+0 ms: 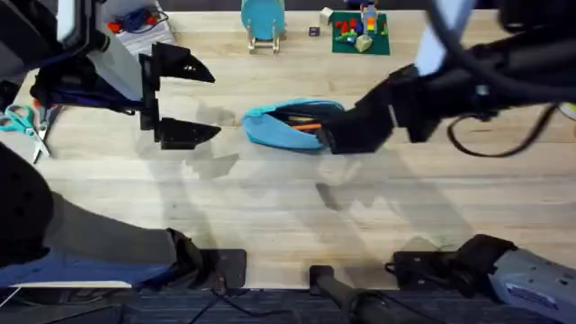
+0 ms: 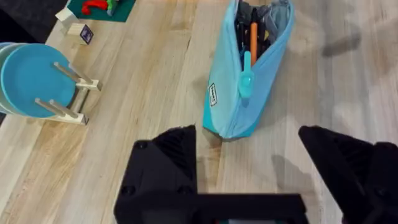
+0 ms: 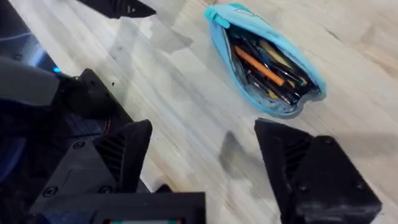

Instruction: Unzip the bag, pick up the pens from the table one at a time and place them inside, then zip the bag closed.

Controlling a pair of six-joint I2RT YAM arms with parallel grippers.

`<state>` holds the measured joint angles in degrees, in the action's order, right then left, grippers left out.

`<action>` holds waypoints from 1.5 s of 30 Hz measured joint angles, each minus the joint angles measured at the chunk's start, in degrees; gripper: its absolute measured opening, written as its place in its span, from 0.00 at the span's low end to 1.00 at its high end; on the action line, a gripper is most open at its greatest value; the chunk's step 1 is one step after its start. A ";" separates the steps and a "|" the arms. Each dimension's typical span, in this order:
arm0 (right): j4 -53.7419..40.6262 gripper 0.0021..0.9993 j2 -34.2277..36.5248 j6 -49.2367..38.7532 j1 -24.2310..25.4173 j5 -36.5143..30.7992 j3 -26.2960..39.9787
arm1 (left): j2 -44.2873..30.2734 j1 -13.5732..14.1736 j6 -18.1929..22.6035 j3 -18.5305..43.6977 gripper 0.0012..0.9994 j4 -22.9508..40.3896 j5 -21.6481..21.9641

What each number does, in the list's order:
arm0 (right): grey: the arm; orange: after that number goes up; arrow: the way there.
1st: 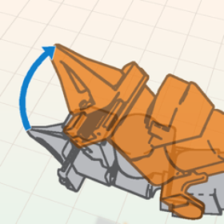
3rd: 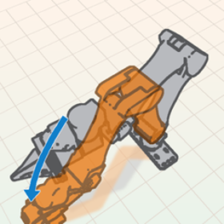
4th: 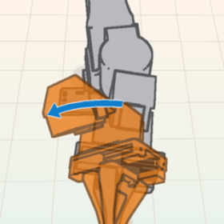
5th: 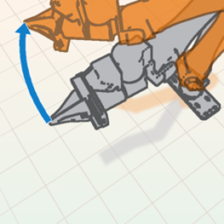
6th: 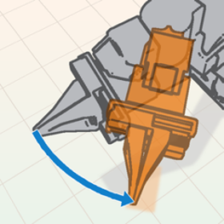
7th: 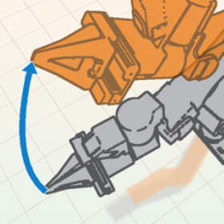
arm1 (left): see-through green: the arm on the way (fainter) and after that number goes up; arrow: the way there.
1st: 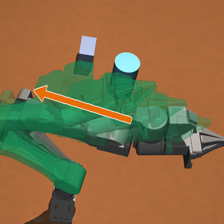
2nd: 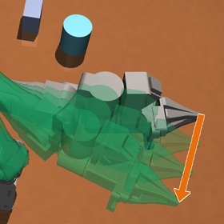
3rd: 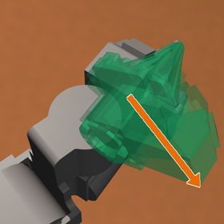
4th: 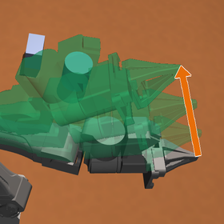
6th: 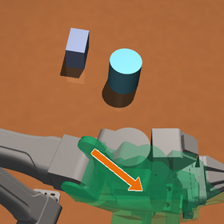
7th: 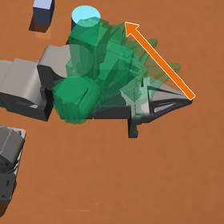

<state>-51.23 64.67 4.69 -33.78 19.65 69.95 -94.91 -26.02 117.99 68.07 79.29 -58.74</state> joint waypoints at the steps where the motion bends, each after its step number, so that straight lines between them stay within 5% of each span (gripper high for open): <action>1: 0.30 1.00 0.99 0.56 0.02 0.12 0.00 | 0.00 0.00 0.00 0.00 1.00 -0.02 0.00; 19: 4.92 1.00 10.74 0.78 -0.57 0.18 3.58 | 0.00 0.00 0.00 0.00 1.00 -0.02 0.00; 45: 4.97 1.00 15.00 -12.77 -0.93 -0.29 11.79 | 0.00 0.00 0.00 0.00 1.00 -0.02 0.00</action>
<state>-46.26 79.68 -8.08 -34.71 19.36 81.74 -94.91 -26.02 117.99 68.07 79.26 -58.74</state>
